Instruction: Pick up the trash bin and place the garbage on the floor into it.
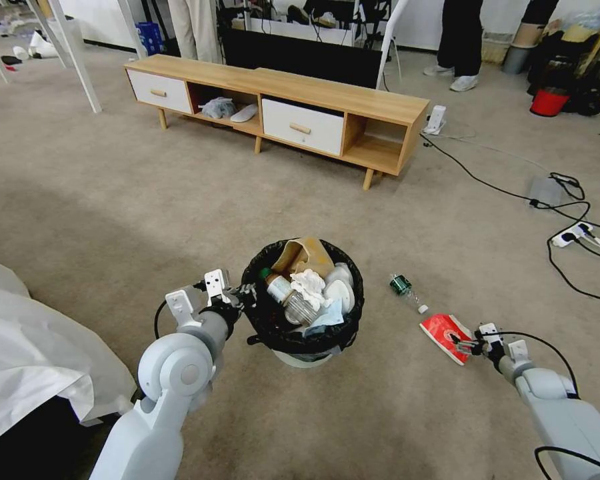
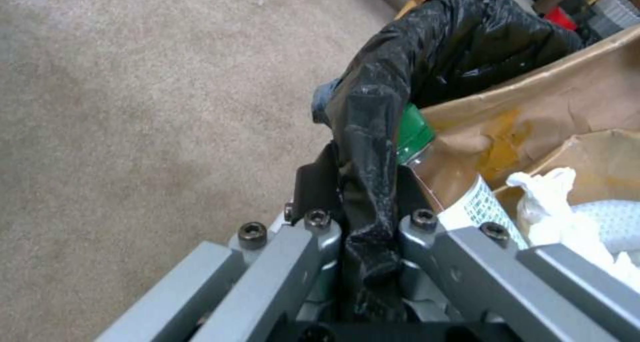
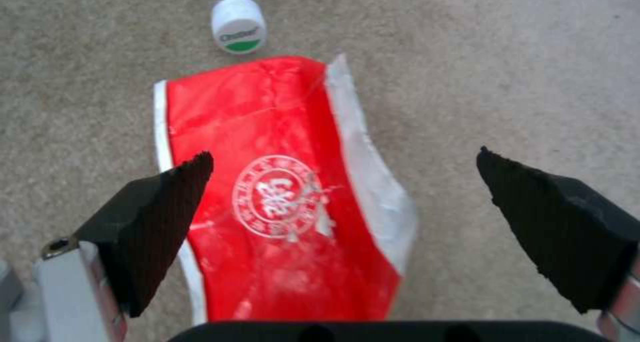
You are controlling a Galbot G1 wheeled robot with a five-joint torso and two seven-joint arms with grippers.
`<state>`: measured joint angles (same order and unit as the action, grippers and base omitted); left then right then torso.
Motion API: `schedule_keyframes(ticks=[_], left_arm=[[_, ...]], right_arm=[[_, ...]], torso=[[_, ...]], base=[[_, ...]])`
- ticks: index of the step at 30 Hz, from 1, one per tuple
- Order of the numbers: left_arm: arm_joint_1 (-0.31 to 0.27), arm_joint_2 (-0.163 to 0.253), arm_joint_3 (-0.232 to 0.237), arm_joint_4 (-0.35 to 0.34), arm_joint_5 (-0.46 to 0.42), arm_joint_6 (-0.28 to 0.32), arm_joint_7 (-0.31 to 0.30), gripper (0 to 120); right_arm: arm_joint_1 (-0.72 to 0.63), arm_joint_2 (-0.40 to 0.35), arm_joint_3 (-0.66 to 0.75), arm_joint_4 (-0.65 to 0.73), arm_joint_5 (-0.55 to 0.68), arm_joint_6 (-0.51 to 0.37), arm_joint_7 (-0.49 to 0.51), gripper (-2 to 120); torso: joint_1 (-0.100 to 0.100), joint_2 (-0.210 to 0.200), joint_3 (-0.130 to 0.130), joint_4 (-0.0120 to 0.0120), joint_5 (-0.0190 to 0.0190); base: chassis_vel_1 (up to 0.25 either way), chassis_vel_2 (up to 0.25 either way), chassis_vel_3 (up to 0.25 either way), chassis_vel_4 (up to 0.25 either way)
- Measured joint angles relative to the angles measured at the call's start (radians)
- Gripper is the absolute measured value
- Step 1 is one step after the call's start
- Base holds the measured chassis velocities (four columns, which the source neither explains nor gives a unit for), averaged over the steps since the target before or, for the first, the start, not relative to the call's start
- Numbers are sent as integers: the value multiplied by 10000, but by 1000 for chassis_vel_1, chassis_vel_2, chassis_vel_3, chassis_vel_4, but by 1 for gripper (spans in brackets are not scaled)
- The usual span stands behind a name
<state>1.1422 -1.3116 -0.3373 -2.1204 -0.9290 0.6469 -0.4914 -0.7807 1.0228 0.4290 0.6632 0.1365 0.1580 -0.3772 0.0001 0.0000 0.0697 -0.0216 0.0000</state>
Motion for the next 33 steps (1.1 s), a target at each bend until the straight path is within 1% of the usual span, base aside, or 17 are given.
schedule_keyframes(ticks=[5, 9, 30, 33], left_arm=[[19, 8, 1, -1, 8, -1, 1, 4], [24, 18, 20, -1, 8, -3, 4, 4], [128, 17, 3, -86, 42, -22, 19, 4], [132, -21, 23, -78, 93, -41, 27, 4]], right_arm=[[93, 136, 25, -150, -36, 20, -2, 100], [241, 278, 185, -538, -162, 116, -2, 100], [329, 478, 726, -1044, -330, 229, 29, 100], [473, 598, 785, -1232, -354, 248, 30, 97]], torso=[[0, 0, 0, -1, 0], [0, 0, 0, -1, 0], [0, 0, -1, -2, -1], [0, 0, 0, -1, 0]], base=[[0, 0, 0, 0], [0, 0, 0, 0], [0, 0, 0, 0], [0, 0, 0, 0]])
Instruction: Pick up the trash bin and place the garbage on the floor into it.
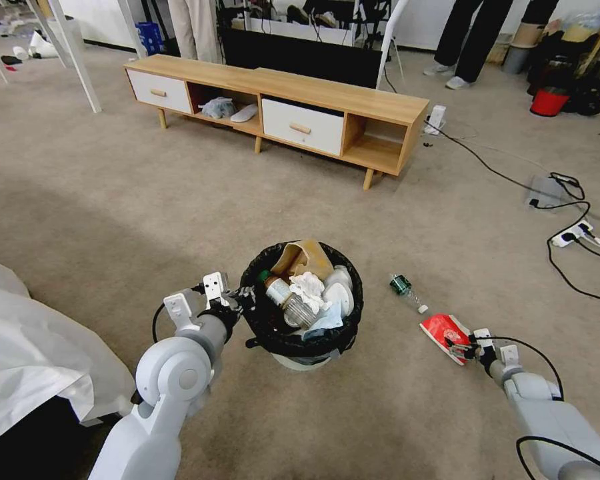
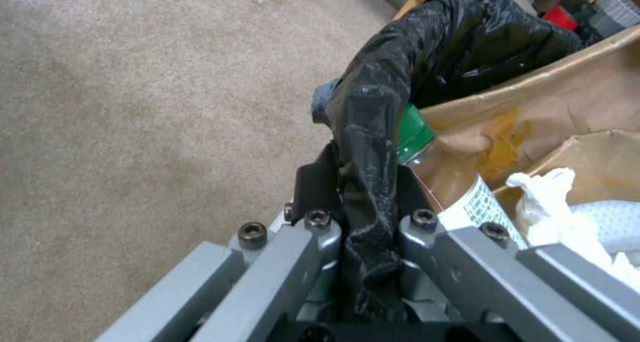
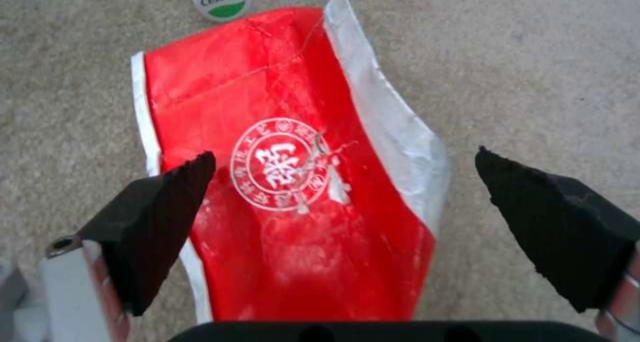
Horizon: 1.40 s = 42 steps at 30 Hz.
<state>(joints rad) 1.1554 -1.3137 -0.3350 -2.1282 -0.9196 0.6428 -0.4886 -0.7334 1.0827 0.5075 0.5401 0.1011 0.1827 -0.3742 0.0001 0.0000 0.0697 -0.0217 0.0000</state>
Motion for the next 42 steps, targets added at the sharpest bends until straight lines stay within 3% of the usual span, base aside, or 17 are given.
schedule_keyframes(ticks=[3, 4, 6, 8, 19, 21, 24, 26, 42], left_arm=[[0, -7, 5, 9, 6, -1, 1, 4], [-2, -11, 21, 32, 15, -3, 4, 4], [-5, -9, 22, 36, 16, -3, 4, 4], [-40, 3, 26, 60, 18, -4, 5, 4], [-40, 49, 23, 37, -7, -4, 4, 4], [26, 69, -12, -20, -10, -5, 2, 4], [41, 80, -21, -35, -9, -5, 2, 4], [83, 106, -50, -108, -9, -5, 0, 4], [166, 94, -45, -274, -30, -5, -58, 4]], right_arm=[[21, 17, 15, -27, 0, 1, -1, 94], [90, 68, 79, -112, 1, 2, -17, 83], [90, 68, 88, -118, 2, 2, -29, 82], [68, 66, 169, -138, 7, 15, -97, 68], [-91, 78, 250, -35, 30, 51, -138, 33], [-168, 125, 250, 42, 39, 51, -138, 19], [-183, 133, 250, 59, 41, 51, -138, 14], [-224, 156, 250, 121, 45, 51, -137, 2], [-764, -107, 500, 774, 211, 52, -49, 0]], torso=[[-1, 0, 0, 0, 0], [0, 0, 0, 1, 0], [0, 0, 0, 1, 0], [0, 0, 0, -1, 0], [0, 0, 0, -1, -1], [0, 0, 0, -1, 0], [0, 0, 0, -1, 1], [-1, 0, 0, 0, 1], [0, 0, 0, 0, 3]], base=[[0, 0, 0, 0], [0, 0, 0, 0], [0, 0, 0, 0], [0, 0, 0, 0], [0, 0, 0, 0], [0, 0, 0, 0], [0, 0, 0, 0], [0, 0, 0, 0], [0, 0, 0, 0]])
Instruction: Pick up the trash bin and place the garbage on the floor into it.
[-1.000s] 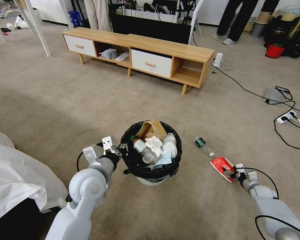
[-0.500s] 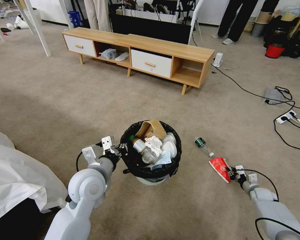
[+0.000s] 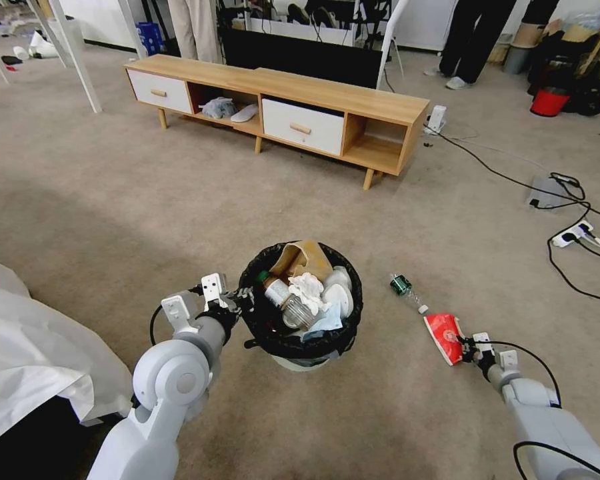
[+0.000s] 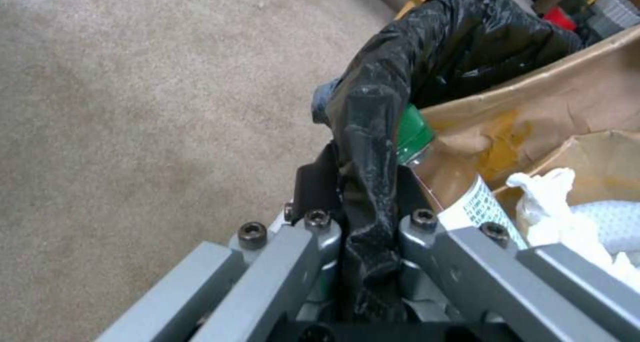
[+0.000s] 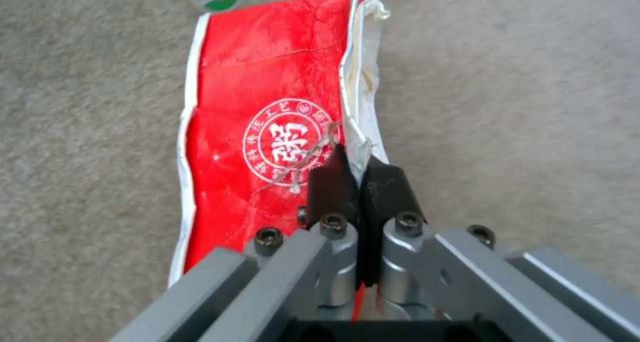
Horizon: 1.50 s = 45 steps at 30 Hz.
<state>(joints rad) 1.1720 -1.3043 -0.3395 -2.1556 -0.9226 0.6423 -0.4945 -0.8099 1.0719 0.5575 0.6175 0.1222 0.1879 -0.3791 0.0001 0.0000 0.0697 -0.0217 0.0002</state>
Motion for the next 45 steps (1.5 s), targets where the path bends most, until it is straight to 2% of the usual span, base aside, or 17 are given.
schedule_keyframes(ticks=[9, 11, 13, 14, 16, 18, 19, 20, 21, 24, 27, 32, 41, 45], left_arm=[[93, 10, 26, -208, -279, 50, -248, 4], [134, 61, 12, -367, -543, 114, -483, 4], [144, 70, 6, -395, -600, 135, -549, 4], [170, 90, -1, -455, -745, 187, -741, 4], [178, 93, 0, -471, -773, 199, -787, 4], [209, 99, -2, -587, -971, 254, -1060, 4], [209, 99, -2, -587, -971, 254, -1060, 4], [225, 105, -2, -646, -1129, 308, -1271, 4], [225, 105, -2, -646, -1129, 308, -1271, 4], [229, 89, 0, -697, -1400, 389, -1679, 4], [229, 71, 0, -717, -1490, 418, -1791, 4], [218, 7, 16, -753, -1781, 571, -2198, 4], [99, -114, 78, -669, -2121, 633, -2564, 4], [-17, -182, 136, -529, -2165, 653, -2652, 4]], right_arm=[[-861, -572, 344, 1836, 342, -94, 159, 0], [-1306, -919, 688, 3300, 469, -137, 285, 0], [-1384, -981, 740, 3554, 485, -141, 315, 0], [-1609, -1130, 871, 4352, 603, -174, 390, 0], [-1715, -1187, 926, 4726, 691, -204, 441, 0], [-2141, -1447, 1142, 6355, 1136, -367, 623, 0], [-2141, -1447, 1142, 6355, 1136, -367, 623, 0], [-2382, -1583, 1241, 7217, 1329, -453, 691, 0], [-2382, -1583, 1241, 7217, 1329, -453, 691, 0], [-2794, -1787, 1404, 8573, 1721, -597, 761, 0], [-2943, -1870, 1432, 9109, 1914, -656, 784, 0], [-3345, -2101, 1380, 10976, 2524, -714, 771, 0], [-3738, -2424, 1150, 12525, 3083, -712, 606, 0], [-3994, -2869, 975, 13307, 3458, -701, 362, 0]], torso=[[0, 0, 0, -2, -1], [0, 0, 0, 2, -3], [0, 0, 0, 3, -4], [-1, 0, 0, -2, -1], [1, 0, 0, -2, 0], [0, 1, 0, 1, -5], [0, 1, 0, 1, -5], [0, 0, -1, 2, -4], [0, 0, -1, 2, -4], [0, 0, 0, -3, -4], [0, 0, 0, -2, -3], [0, 0, -1, -1, -3], [0, 0, -1, -1, -3], [0, 0, 0, -1, -2]], base=[[0, 0, 0, 0], [0, 0, 0, 0], [0, 0, 0, 0], [0, 0, 0, 0], [0, 0, 0, 0], [0, 0, 0, 0], [0, 0, 0, 0], [0, 0, 0, 0], [0, 0, 0, 0], [0, 0, 0, 0], [0, 0, 0, 0], [0, 0, 0, 0], [0, 0, 0, 0], [0, 0, 0, 0]])
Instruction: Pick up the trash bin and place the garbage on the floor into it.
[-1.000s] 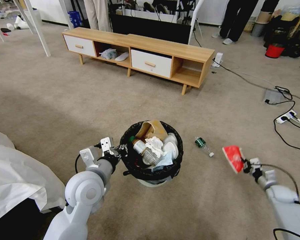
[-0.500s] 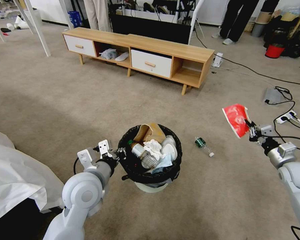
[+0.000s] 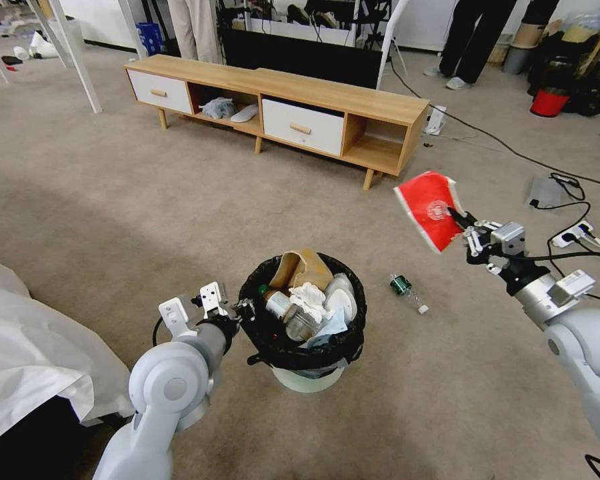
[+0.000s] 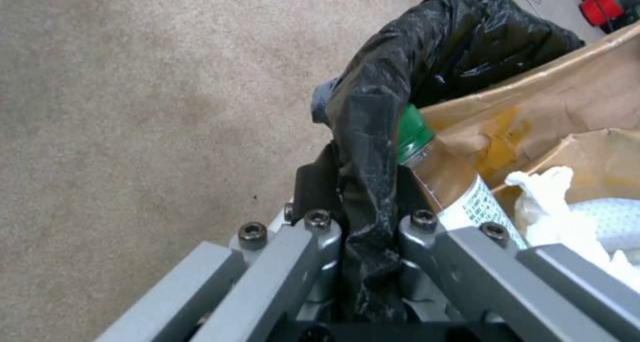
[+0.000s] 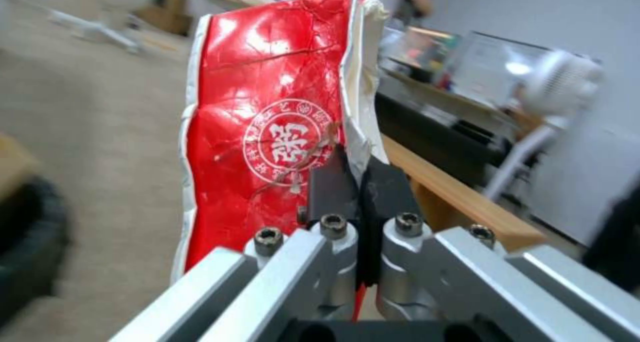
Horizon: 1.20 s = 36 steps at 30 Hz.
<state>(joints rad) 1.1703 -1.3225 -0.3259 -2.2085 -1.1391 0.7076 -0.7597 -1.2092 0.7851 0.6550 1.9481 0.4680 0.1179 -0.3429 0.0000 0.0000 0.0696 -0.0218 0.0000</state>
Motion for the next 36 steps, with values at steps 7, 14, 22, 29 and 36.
schedule_keyframes(ticks=[7, 14, 22, 29, 36], left_arm=[[-161, -89, 127, 199, -7, 16, -6, 4], [-392, -147, 306, 480, -108, -12, 99, 4], [-506, -161, 349, 626, -124, -36, 239, 4], [-505, -174, 390, 676, -54, -44, 302, 4], [-524, -205, 393, 717, 6, -49, 340, 4]], right_arm=[[-130, -711, -382, 756, 502, 147, -516, 0], [366, -1392, -1482, 1421, 967, 174, -749, 0], [1232, -1863, -3246, 1338, 1130, 138, -746, 0], [1499, -2012, -3949, 1206, 1137, 140, -782, 0], [1569, -2223, -4299, 1105, 1157, 160, -934, 0]], torso=[[0, 0, 0, -1, -1], [0, 0, 0, 0, 0], [0, 0, 1, 0, 0], [1, 0, 1, 0, 0], [0, 0, 1, 0, 0]], base=[[0, 0, 0, 0], [0, 0, 0, 0], [0, 0, 0, 0], [0, 0, 0, 0], [0, 0, 0, 0]])
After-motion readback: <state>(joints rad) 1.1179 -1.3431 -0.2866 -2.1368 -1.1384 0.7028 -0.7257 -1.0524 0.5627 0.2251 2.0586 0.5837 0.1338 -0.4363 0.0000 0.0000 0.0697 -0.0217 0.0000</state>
